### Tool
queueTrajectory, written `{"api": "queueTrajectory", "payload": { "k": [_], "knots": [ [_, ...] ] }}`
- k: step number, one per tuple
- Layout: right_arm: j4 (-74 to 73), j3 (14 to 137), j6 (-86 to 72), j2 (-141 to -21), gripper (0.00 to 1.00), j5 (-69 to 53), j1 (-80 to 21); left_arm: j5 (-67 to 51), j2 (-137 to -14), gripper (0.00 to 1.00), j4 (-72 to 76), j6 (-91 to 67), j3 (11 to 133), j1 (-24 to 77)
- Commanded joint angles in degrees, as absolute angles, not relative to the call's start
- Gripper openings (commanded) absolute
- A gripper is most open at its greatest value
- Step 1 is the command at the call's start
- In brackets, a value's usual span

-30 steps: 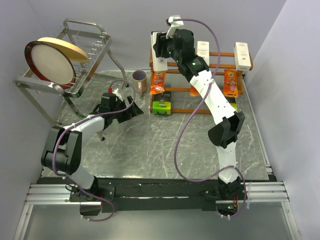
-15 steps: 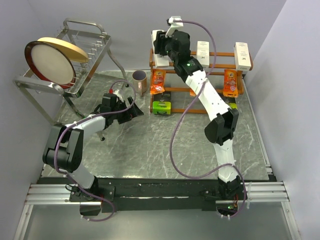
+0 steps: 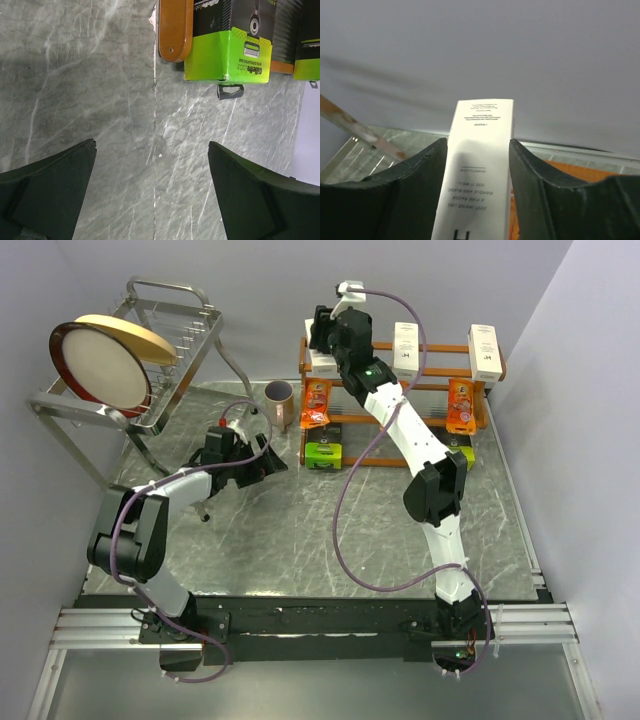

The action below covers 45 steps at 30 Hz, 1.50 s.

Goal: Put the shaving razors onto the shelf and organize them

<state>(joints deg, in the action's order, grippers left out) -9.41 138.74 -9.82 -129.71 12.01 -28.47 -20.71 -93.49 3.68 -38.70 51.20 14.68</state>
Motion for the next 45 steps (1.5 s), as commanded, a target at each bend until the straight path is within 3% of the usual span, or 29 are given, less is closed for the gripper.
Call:
{"api": "queueTrajectory", "payload": {
  "k": [1, 3, 8, 11, 14, 15, 18, 25, 45],
  "knots": [
    [-3.87, 139.83, -11.07, -128.50, 0.64, 15.64, -28.65, -21.36, -94.22, 0.99, 5.62, -39.81, 53.79, 14.50],
    [-2.73, 139.40, -11.16, -127.36, 0.73, 14.68, -28.74, -21.62, -94.74, 0.99, 5.80, -39.90, 54.22, 14.59],
    [-0.09, 138.78, -9.06, -123.41, 0.74, 16.08, -28.83, -21.71, -95.27, 0.99, 6.06, -39.99, 54.93, 14.59],
    [-0.88, 136.86, -8.53, -121.21, 0.58, 17.93, -28.13, -21.88, -95.45, 0.99, 6.24, -40.25, 55.02, 14.50],
    [-1.40, 132.29, -7.83, -118.49, 0.34, 17.49, -26.90, -21.88, -95.36, 1.00, 6.24, -40.34, 54.93, 14.50],
    [-1.84, 131.41, -7.65, -118.04, 0.21, 17.23, -26.55, -21.88, -95.36, 0.99, 6.41, -40.43, 54.84, 14.59],
    [-5.18, 129.82, -6.68, -117.07, 0.00, 15.74, -25.75, -21.97, -95.36, 0.99, 6.33, -40.52, 54.84, 14.50],
    [-7.38, 123.84, -5.45, -114.87, 0.00, 13.80, -25.93, -21.97, -95.36, 0.99, 6.15, -40.78, 54.84, 14.59],
    [-10.02, 123.31, -7.29, -117.16, 0.00, 9.14, -28.39, -20.57, -92.29, 0.99, 6.24, -39.99, 51.85, 13.97]
  ]
}}
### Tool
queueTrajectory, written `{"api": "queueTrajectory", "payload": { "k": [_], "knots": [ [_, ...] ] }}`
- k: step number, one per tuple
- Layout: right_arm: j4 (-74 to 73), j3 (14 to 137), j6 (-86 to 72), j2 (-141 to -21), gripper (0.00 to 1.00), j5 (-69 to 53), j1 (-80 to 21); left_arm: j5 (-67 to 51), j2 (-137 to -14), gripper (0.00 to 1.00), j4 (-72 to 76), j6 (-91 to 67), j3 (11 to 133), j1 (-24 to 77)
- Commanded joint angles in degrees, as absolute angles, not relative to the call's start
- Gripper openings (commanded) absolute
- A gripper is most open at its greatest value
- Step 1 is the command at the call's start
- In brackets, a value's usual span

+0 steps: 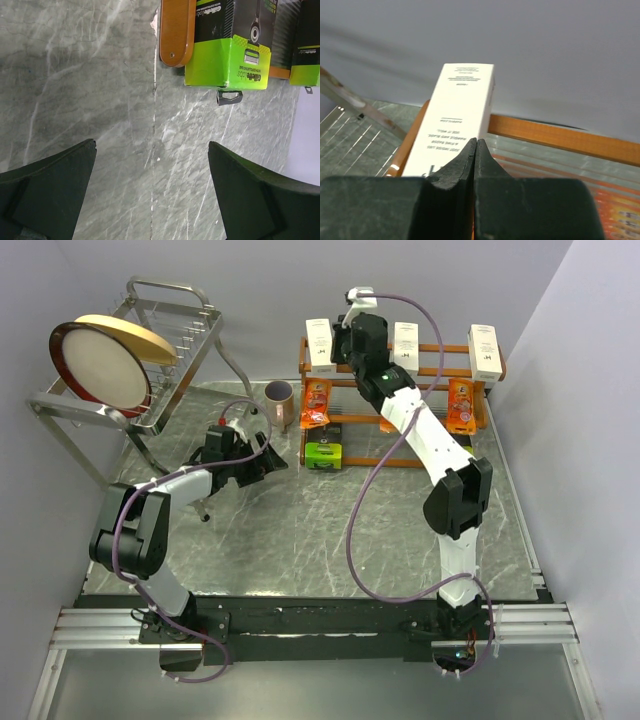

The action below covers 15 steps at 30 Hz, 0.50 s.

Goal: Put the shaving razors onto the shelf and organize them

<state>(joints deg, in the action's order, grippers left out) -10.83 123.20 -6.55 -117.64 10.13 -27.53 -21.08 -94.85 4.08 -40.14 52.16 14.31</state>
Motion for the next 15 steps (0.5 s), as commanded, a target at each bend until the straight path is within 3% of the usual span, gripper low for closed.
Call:
{"api": "queueTrajectory", "payload": {
  "k": [1, 9, 15],
  "knots": [
    [-10.11, 123.40, -7.56, -117.33, 0.00, 8.88, -28.48, -20.57, -92.29, 0.99, 6.24, -39.99, 51.94, 13.97],
    [-10.72, 124.01, -8.44, -117.95, 0.00, 8.78, -29.18, -20.57, -92.81, 0.99, 5.98, -39.90, 52.91, 13.89],
    [-7.56, 123.05, -8.27, -115.32, 0.00, 15.82, -27.87, -20.65, -92.55, 1.00, 6.42, -40.17, 52.12, 13.97]
  ]
}}
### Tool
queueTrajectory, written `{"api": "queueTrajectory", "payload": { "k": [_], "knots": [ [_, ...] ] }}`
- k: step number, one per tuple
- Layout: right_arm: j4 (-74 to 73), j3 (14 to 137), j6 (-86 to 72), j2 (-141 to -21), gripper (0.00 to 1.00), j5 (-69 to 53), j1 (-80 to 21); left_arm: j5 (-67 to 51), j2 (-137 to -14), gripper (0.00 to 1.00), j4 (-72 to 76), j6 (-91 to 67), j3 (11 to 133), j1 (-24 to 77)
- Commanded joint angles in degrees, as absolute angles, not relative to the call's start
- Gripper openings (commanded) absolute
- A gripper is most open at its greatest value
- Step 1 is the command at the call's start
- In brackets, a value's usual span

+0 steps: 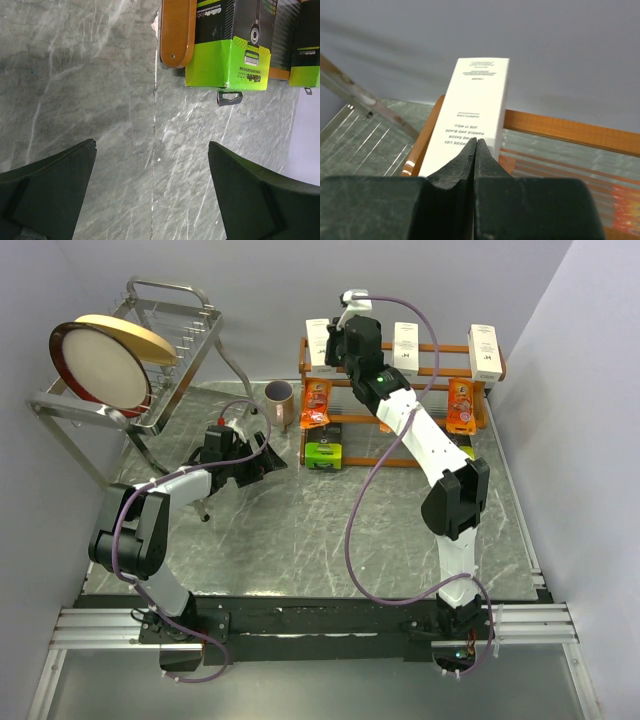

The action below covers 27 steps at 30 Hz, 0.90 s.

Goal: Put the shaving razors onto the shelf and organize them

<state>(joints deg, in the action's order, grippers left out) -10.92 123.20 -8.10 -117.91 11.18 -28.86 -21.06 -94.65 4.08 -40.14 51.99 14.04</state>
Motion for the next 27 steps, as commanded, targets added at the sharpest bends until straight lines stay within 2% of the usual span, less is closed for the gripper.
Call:
{"api": "queueTrajectory", "payload": {
  "k": [1, 12, 27],
  "knots": [
    [-7.56, 123.13, -8.00, -114.96, 0.00, 15.91, -27.60, -20.74, -92.64, 0.99, 6.50, -40.17, 51.95, 13.97],
    [-10.20, 118.13, -6.33, -114.35, 0.00, 10.90, -26.45, -21.27, -94.31, 0.99, 6.77, -41.22, 53.17, 13.89],
    [-10.81, 120.06, -5.72, -115.40, 0.00, 9.93, -28.92, -20.22, -91.93, 1.00, 7.12, -40.69, 50.45, 13.89]
  ]
}}
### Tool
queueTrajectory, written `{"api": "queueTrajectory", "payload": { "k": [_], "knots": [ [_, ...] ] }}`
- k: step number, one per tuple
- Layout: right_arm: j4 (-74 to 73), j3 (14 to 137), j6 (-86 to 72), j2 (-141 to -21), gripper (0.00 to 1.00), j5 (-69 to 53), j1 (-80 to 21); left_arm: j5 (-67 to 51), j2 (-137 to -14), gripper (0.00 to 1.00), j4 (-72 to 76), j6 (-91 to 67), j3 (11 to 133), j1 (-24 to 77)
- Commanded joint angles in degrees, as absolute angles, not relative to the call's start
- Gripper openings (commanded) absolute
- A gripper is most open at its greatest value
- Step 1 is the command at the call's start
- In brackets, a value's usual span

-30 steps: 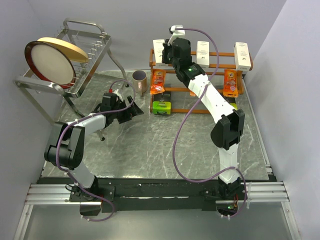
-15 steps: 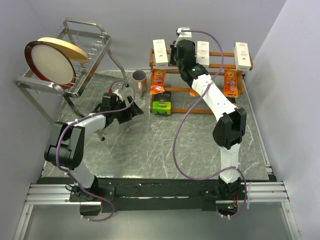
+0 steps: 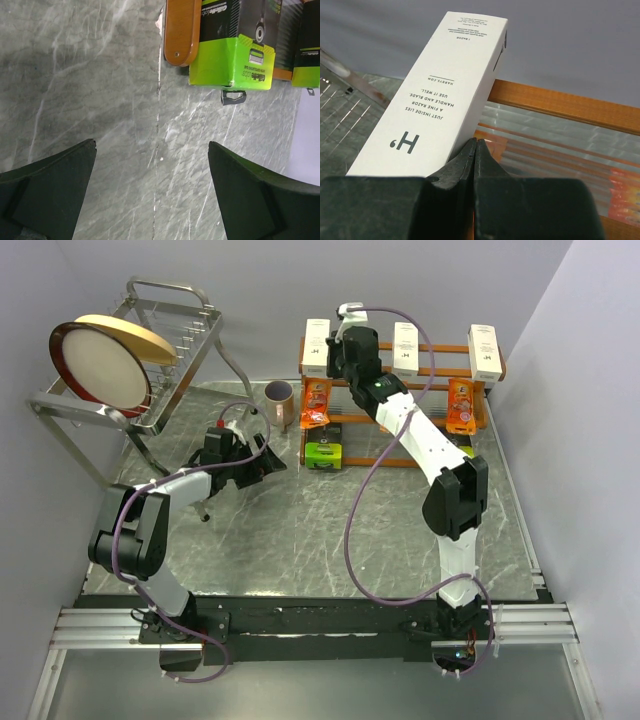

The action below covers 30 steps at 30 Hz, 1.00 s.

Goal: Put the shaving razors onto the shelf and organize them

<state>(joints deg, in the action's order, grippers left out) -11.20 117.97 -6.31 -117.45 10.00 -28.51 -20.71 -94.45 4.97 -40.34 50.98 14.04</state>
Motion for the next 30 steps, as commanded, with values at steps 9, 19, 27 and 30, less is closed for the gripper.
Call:
{"api": "queueTrajectory", "payload": {
  "k": [9, 19, 27, 30],
  "knots": [
    [-9.50, 116.29, -1.94, -106.45, 0.13, 15.03, -27.16, -21.27, -95.01, 1.00, 6.42, -41.04, 54.84, 13.89],
    [-18.70, 102.06, 11.16, -88.69, 1.00, 13.99, -26.72, -19.25, -93.61, 1.00, 3.70, -33.24, 60.99, 16.26],
    [-38.57, 87.81, -1.04, -73.66, 1.00, 2.72, -20.13, -16.53, -86.58, 1.00, 1.85, -23.03, 61.08, 19.42],
    [-44.11, 83.78, -6.67, -68.84, 1.00, 8.96, -19.51, -16.43, -85.26, 0.99, 1.14, -20.84, 61.00, 19.42]
  ]
}}
